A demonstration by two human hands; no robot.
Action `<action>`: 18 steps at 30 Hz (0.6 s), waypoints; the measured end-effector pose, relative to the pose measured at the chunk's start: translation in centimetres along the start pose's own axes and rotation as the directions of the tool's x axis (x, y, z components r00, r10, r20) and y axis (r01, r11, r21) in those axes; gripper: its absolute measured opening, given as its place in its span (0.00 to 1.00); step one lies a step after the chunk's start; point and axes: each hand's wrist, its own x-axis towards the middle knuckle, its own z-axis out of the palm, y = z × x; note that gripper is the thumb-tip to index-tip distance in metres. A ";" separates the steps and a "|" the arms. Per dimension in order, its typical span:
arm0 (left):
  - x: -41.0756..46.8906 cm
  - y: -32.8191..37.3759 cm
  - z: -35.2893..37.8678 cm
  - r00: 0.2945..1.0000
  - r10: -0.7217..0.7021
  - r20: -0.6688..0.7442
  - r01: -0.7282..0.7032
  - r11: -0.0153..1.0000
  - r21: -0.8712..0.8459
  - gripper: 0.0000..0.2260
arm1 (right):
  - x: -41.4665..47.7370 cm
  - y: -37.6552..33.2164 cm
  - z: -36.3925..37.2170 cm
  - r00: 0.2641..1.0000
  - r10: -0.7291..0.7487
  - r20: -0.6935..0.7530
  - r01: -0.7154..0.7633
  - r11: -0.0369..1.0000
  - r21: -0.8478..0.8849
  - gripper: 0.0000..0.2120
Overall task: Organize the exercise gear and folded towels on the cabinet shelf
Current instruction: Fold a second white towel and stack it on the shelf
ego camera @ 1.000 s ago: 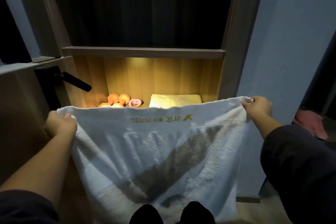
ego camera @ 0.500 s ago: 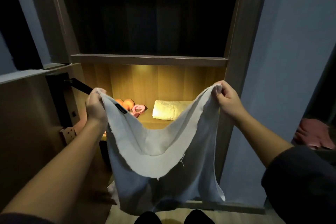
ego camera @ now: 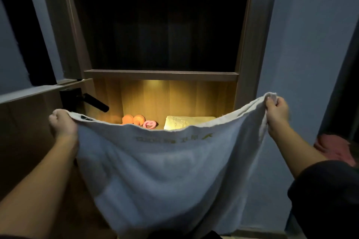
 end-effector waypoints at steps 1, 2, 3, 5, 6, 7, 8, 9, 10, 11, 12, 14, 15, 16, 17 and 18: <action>-0.3 -0.3 -0.1 1.000 -0.012 -0.027 0.014 0.997 0.073 0.18 | -0.1 0.4 -0.2 1.000 0.009 -0.016 -0.009 1.000 -0.028 0.13; -0.8 -0.4 -0.1 0.999 -0.013 -0.033 0.017 0.991 0.136 0.19 | -0.3 0.6 -0.2 1.000 0.006 -0.017 -0.007 0.999 -0.048 0.13; -1.5 -0.5 0.0 1.000 -0.012 -0.022 0.016 0.981 0.193 0.20 | -0.6 0.6 0.0 1.000 0.004 -0.012 -0.004 0.998 -0.061 0.13; -2.9 -0.3 0.4 1.000 -0.021 0.018 0.016 0.962 0.272 0.20 | -1.4 0.2 0.5 1.000 0.003 0.001 -0.003 0.997 -0.079 0.12; -3.5 -0.1 0.6 0.999 -0.038 0.025 0.029 0.955 0.295 0.20 | -1.8 -0.1 0.8 1.000 0.006 0.001 -0.006 0.995 -0.100 0.10; -3.9 0.3 0.8 0.999 -0.046 0.029 0.035 0.949 0.313 0.20 | -2.1 -0.5 1.0 1.000 0.017 -0.005 -0.017 0.992 -0.126 0.09; -4.2 0.6 1.0 0.999 -0.041 0.033 0.028 0.944 0.329 0.19 | -2.4 -0.9 1.2 0.999 0.036 -0.013 -0.037 0.988 -0.150 0.08; -4.4 0.9 1.0 0.999 -0.027 0.040 0.012 0.943 0.333 0.18 | -2.5 -1.3 1.3 0.998 0.054 -0.021 -0.057 0.985 -0.165 0.08; -4.4 1.1 0.8 0.999 -0.014 0.034 0.003 0.948 0.318 0.18 | -2.5 -1.8 1.1 0.997 0.061 -0.036 -0.066 0.985 -0.162 0.09; -4.2 1.4 0.5 1.000 -0.004 0.003 0.003 0.960 0.280 0.18 | -2.3 -2.2 0.8 0.996 0.056 -0.068 -0.065 0.989 -0.129 0.10; -3.9 1.6 -0.1 0.999 0.003 -0.048 0.008 0.977 0.212 0.18 | -2.0 -2.6 0.2 0.991 0.052 -0.121 -0.059 0.997 -0.057 0.12; -3.0 2.4 -1.6 0.989 0.003 -0.148 -0.002 1.000 0.008 0.17 | -1.3 -3.5 -1.3 0.967 0.076 -0.242 -0.039 0.987 0.157 0.12; -2.6 3.2 -2.3 0.986 -0.018 -0.168 -0.006 0.990 -0.139 0.16 | -1.0 -4.0 -2.1 0.962 0.095 -0.257 -0.021 0.961 0.276 0.12; -2.2 4.1 -2.9 0.984 -0.070 -0.161 0.018 0.952 -0.305 0.14 | -0.8 -4.5 -2.8 0.969 0.112 -0.221 -0.012 0.912 0.410 0.11; -2.0 4.9 -3.3 0.982 -0.121 -0.145 0.048 0.902 -0.429 0.14 | -0.6 -5.1 -3.3 0.984 0.122 -0.129 -0.031 0.835 0.550 0.11; -2.0 5.6 -3.5 0.982 -0.160 -0.105 0.088 0.864 -0.496 0.15 | -0.6 -5.7 -3.7 0.993 0.115 0.006 -0.090 0.742 0.664 0.11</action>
